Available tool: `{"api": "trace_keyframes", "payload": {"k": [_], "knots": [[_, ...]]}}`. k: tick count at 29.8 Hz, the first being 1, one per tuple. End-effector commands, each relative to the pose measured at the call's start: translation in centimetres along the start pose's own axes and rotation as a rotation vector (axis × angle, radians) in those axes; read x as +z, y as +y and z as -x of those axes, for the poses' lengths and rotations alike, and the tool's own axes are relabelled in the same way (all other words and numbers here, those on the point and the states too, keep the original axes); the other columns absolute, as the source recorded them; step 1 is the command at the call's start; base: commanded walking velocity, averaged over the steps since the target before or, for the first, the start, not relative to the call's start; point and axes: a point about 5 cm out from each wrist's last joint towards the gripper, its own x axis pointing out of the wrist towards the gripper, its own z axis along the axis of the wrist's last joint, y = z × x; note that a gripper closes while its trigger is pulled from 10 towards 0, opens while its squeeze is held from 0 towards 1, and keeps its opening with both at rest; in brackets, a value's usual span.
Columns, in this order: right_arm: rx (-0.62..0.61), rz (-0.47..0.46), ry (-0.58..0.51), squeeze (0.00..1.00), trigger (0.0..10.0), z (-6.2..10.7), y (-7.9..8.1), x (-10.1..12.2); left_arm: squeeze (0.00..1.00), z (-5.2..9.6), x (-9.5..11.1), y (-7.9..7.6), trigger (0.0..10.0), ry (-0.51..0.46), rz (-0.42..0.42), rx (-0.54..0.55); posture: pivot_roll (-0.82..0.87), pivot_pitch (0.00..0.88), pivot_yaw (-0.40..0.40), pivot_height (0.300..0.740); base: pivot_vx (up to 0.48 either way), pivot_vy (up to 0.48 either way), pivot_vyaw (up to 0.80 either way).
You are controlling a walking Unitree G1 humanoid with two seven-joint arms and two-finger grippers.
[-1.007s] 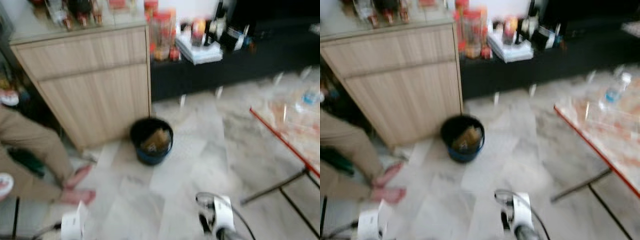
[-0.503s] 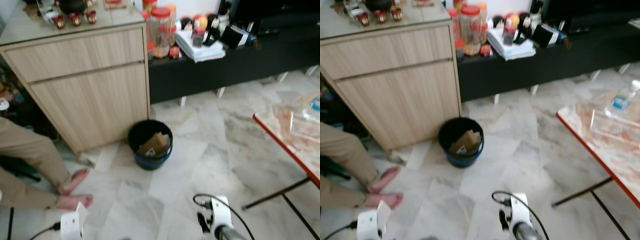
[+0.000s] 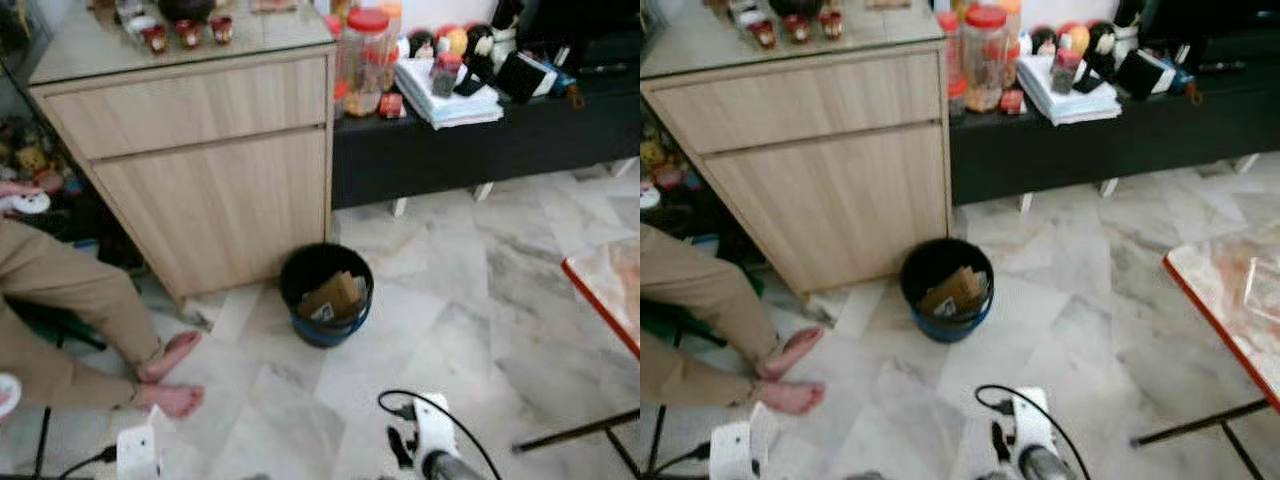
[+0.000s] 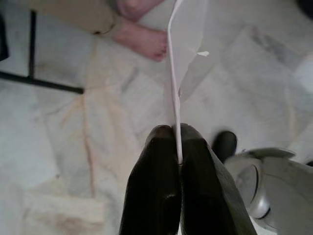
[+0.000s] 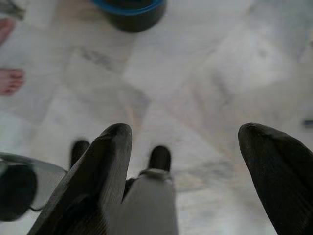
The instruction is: Picking trash to rubbish bin
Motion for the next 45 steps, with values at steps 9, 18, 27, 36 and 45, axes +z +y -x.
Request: {"api": "trace_keyframes", "payload": {"k": [9,18,27,36,45], "knots": [[0.024,-0.020,0.004,0.00,10.0,-0.06,1.13,-0.22,0.00,0.19,-0.80,1.05,10.0,0.030,-0.012,0.026,0.15,0.187,-0.013,0.740,0.317,0.000,0.00],[0.027,-0.019,0.000,0.00,10.0,-0.06,1.16,-0.19,0.00,0.20,-0.84,0.97,10.0,0.032,-0.012,0.022,0.15,0.187,-0.014,0.740,0.321,0.000,0.00],[0.027,-0.017,-0.001,0.00,10.0,-0.06,1.16,-0.18,0.00,0.21,-0.90,0.88,10.0,0.034,-0.016,0.019,0.15,0.180,-0.012,0.740,0.322,0.000,0.00],[0.027,-0.014,-0.001,0.00,10.0,-0.08,1.11,-0.09,0.00,0.13,-0.66,0.69,10.0,0.030,-0.018,0.013,0.14,0.169,-0.014,0.740,0.321,0.000,0.00],[0.026,-0.015,-0.001,0.00,10.0,-0.09,1.13,-0.05,0.00,0.13,-0.65,0.71,10.0,0.029,-0.018,0.014,0.15,0.179,-0.014,0.740,0.322,0.000,0.00]]}}
